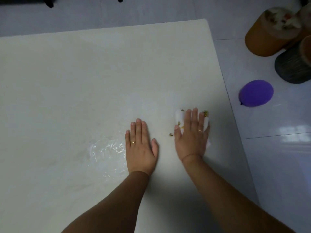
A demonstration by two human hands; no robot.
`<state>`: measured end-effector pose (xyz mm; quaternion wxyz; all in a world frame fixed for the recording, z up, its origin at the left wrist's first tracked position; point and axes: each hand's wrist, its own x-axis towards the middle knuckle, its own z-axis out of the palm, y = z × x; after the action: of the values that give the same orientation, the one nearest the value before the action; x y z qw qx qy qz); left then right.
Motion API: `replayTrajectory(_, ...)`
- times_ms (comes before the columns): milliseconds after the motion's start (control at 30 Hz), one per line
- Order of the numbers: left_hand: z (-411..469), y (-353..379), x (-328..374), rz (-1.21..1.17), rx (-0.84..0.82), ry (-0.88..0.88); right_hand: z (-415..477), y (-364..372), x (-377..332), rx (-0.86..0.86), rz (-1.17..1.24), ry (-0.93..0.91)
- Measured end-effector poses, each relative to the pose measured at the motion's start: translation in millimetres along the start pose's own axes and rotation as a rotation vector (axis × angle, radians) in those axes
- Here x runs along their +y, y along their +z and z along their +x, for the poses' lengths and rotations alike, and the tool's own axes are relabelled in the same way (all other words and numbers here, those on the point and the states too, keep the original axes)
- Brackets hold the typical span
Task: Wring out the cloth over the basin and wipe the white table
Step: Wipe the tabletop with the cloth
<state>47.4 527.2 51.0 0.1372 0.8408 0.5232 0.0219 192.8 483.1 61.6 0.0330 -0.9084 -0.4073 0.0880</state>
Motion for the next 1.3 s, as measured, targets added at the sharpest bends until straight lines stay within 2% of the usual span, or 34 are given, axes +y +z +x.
replayTrajectory(33, -0.1, 0.0, 0.1, 0.0, 0.002, 0.001, -15.6, 4.0, -7.3, -0.01, -0.01, -0.026)
replayTrajectory(167, -1.0, -0.5, 0.7, -0.013, 0.008, -0.003, -46.6, 6.7, 25.7, -0.085, -0.12, -0.491)
replayTrajectory(200, -1.3, -0.2, 0.4, -0.016, 0.004, -0.004, -44.7, 4.5, 41.7, -0.088, -0.137, -0.543)
replayTrajectory(267, -1.3, 0.9, 0.0, -0.01, 0.0, -0.005, -42.3, -0.5, 65.0, -0.075, -0.139, -0.443)
replayTrajectory(367, -1.2, 3.1, 0.4, -0.01, 0.011, -0.008, -60.1, -0.8, 55.5, -0.016, -0.066, -0.057)
replayTrajectory(433, -1.5, 4.1, 0.5, -0.009, 0.016, -0.005, -87.9, 7.0, 31.9, 0.014, -0.043, 0.016)
replayTrajectory(533, -1.2, 3.9, -0.9, -0.014, 0.024, 0.001, -134.7, 18.2, 24.9, -0.066, -0.058, -0.25)
replayTrajectory(600, -2.0, 4.0, -0.8, -0.001, 0.016, 0.003, -143.2, 16.0, 52.7, -0.102, -0.086, -0.489)
replayTrajectory(667, -2.9, 3.7, 0.4, 0.017, 0.002, 0.0, -137.1, 7.9, 87.1, -0.106, -0.126, -0.594)
replayTrajectory(733, -2.7, 3.7, 1.1, 0.044, -0.016, -0.002, -129.5, -2.9, 112.7, -0.094, -0.118, -0.454)
replayTrajectory(867, -27.4, 0.7, 5.0, 0.089, -0.009, 0.014, -160.1, -0.1, 82.7, -0.021, -0.016, 0.076)
replayTrajectory(900, -44.8, 1.0, 10.2, 0.074, -0.002, 0.043, -175.7, 5.7, 66.5, -0.015, -0.002, 0.108)
replayTrajectory(933, -65.7, 2.8, 16.3, 0.051, -0.009, 0.074, -192.5, 11.6, 53.7, -0.024, 0.001, 0.067)
replayTrajectory(1000, -106.1, 9.8, 24.4, 0.025, -0.049, 0.117, -220.7, 17.5, 49.9, -0.077, -0.026, -0.166)
replayTrajectory(1067, -127.5, 16.3, 22.5, 0.023, -0.081, 0.111, -228.9, 17.9, 77.6, -0.106, -0.049, -0.41)
replayTrajectory(1100, -130.6, 18.5, 19.9, 0.02, -0.088, 0.102, -226.9, 15.7, 96.6, -0.116, -0.063, -0.473)
replayTrajectory(1167, -129.6, 20.4, 17.2, 0.023, -0.085, 0.102, -218.9, 7.9, 134.1, -0.094, -0.094, -0.389)
replayTrajectory(1300, -129.0, 20.9, 20.1, 0.026, -0.094, 0.095, -204.6, -6.0, 173.2, -0.041, -0.016, 0.119)
